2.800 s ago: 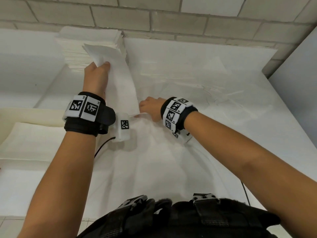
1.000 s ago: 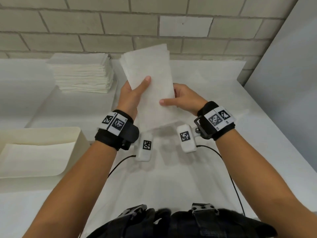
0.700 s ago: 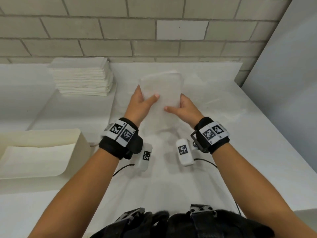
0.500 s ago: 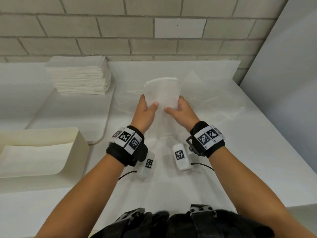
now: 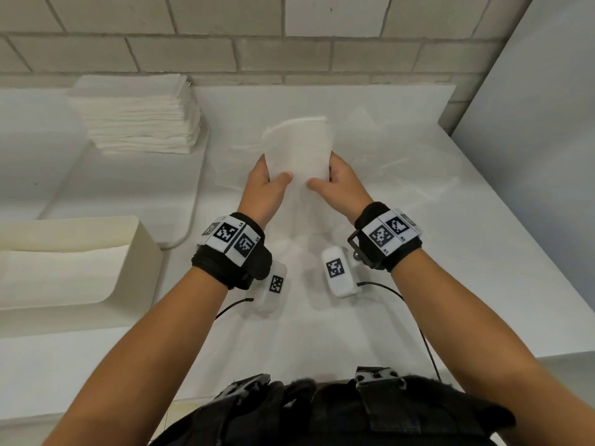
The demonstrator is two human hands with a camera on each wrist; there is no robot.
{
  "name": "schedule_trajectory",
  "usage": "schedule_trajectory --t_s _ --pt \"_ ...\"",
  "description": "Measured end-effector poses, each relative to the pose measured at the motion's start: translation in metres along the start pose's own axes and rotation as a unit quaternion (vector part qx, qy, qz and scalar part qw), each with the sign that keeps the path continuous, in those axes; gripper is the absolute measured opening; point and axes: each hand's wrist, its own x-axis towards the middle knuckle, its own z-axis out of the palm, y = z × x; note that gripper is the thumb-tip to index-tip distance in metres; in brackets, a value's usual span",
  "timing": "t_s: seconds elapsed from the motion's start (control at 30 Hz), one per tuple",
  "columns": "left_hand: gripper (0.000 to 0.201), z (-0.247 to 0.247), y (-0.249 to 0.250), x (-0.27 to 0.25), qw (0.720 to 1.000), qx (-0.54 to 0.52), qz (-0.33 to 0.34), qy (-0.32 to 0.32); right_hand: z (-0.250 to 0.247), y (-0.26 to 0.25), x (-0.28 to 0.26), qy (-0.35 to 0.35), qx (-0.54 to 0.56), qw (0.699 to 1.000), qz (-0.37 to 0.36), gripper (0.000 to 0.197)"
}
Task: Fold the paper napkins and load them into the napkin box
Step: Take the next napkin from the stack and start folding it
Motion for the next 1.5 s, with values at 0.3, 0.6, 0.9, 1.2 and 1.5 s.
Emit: schedule_trajectory --t_s 0.3,0.6,0.9,1.2,1.5 --pt "0.047 0.003 -0.005 -0.004 1.0 -0.026 -0.011 -0.007 -0.001 0.006 -0.011 -0.035 0.05 0.997 0.036 0.043" --pt "0.062 0.006 -0.001 0.001 0.998 -0.056 0.035 0.019 -0.007 -0.002 -0.011 0.006 0.133 0.991 -0.026 0.076" --pt "0.037 0.009 0.001 0.005 0.998 -0.033 0.05 0.014 -0.01 -0.007 -0.005 0.006 0.109 0.993 -0.034 0.068" --pt "0.039 -0.02 0.016 0.009 0.964 -0.262 -0.008 0.045 -0.034 0.015 -0.007 -0.049 0.05 0.993 0.096 0.043" --pt "0.037 -0.051 -0.019 0.01 0.992 0.126 0.003 -0.003 -0.063 0.022 0.0 0.014 -0.016 0.997 0.072 0.021"
